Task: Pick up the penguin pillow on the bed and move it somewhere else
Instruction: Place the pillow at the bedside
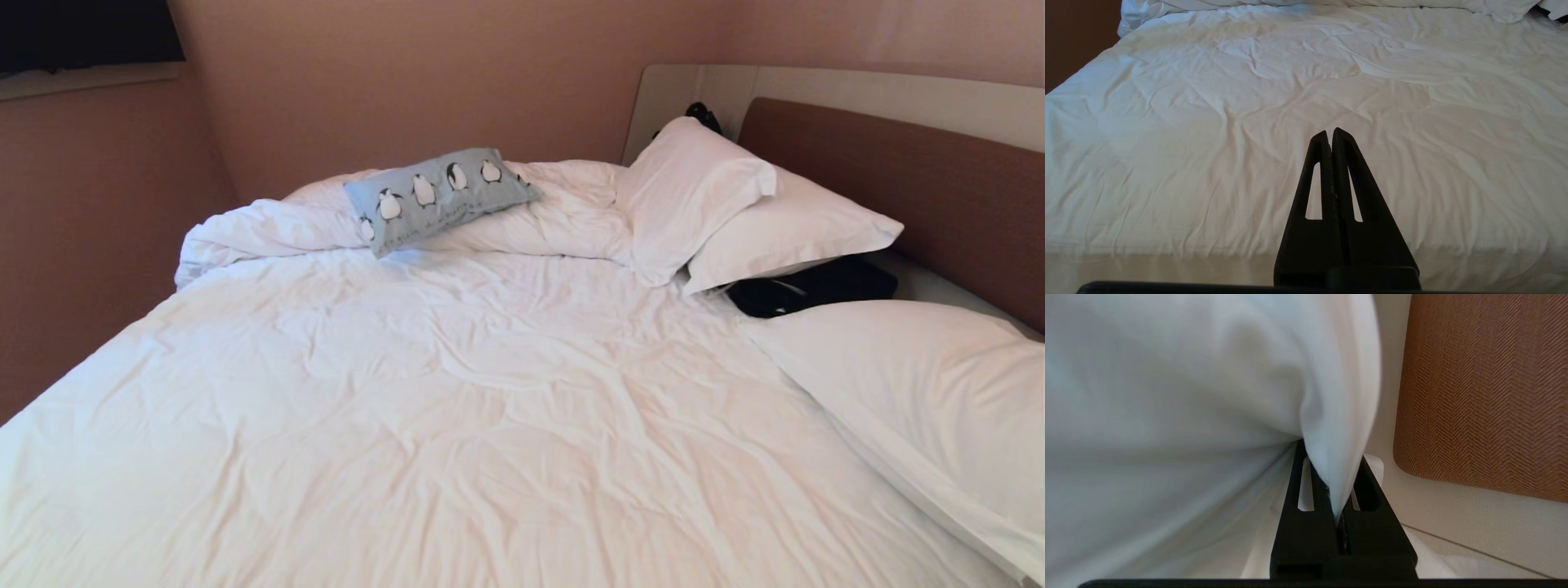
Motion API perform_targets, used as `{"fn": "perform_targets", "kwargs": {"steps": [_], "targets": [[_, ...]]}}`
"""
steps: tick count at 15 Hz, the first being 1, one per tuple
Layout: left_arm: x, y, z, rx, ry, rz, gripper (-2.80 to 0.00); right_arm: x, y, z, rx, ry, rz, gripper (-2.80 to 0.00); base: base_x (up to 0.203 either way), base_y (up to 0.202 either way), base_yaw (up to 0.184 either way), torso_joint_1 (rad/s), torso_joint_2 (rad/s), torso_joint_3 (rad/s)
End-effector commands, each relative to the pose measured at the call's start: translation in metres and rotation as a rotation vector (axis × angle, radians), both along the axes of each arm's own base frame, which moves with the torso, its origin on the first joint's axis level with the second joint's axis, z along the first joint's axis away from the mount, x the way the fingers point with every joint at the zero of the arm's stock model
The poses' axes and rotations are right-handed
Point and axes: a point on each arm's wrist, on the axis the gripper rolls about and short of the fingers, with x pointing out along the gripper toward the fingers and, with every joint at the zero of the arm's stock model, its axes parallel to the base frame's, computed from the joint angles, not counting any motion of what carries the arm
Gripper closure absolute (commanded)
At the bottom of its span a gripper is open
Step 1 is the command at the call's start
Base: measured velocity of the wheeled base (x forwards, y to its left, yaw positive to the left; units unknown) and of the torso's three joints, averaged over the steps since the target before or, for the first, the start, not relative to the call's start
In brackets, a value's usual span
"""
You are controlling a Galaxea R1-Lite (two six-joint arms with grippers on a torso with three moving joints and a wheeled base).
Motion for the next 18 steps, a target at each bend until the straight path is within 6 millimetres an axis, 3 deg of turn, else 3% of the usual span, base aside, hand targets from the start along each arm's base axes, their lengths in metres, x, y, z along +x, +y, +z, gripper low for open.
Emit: {"fn": "perform_targets", "kwargs": {"steps": [1,5,10,13,18], "targets": [[0.000,0.000,0.000,0.000,0.001,0.001,0.00,0.005,-0.014,-0.024,0.001,0.009,0.003,0.00,0.000,0.000,0.000,0.000,0.00,0.000],[0.000,0.000,0.000,0.000,0.000,0.001,0.00,0.005,-0.024,-0.076,0.108,0.055,0.017,0.00,0.000,0.000,0.000,0.000,0.00,0.000],[0.000,0.000,0.000,0.000,0.000,0.001,0.00,-0.018,-0.003,-0.082,0.289,0.037,0.066,0.00,0.000,0.000,0.000,0.000,0.00,0.000],[0.000,0.000,0.000,0.000,0.000,0.001,0.00,-0.026,0.000,-0.071,0.270,0.032,0.059,0.00,0.000,0.000,0.000,0.000,0.00,0.000],[0.000,0.000,0.000,0.000,0.000,0.001,0.00,-0.069,0.024,-0.014,0.238,-0.105,0.093,0.00,0.000,0.000,0.000,0.000,0.00,0.000]]}}
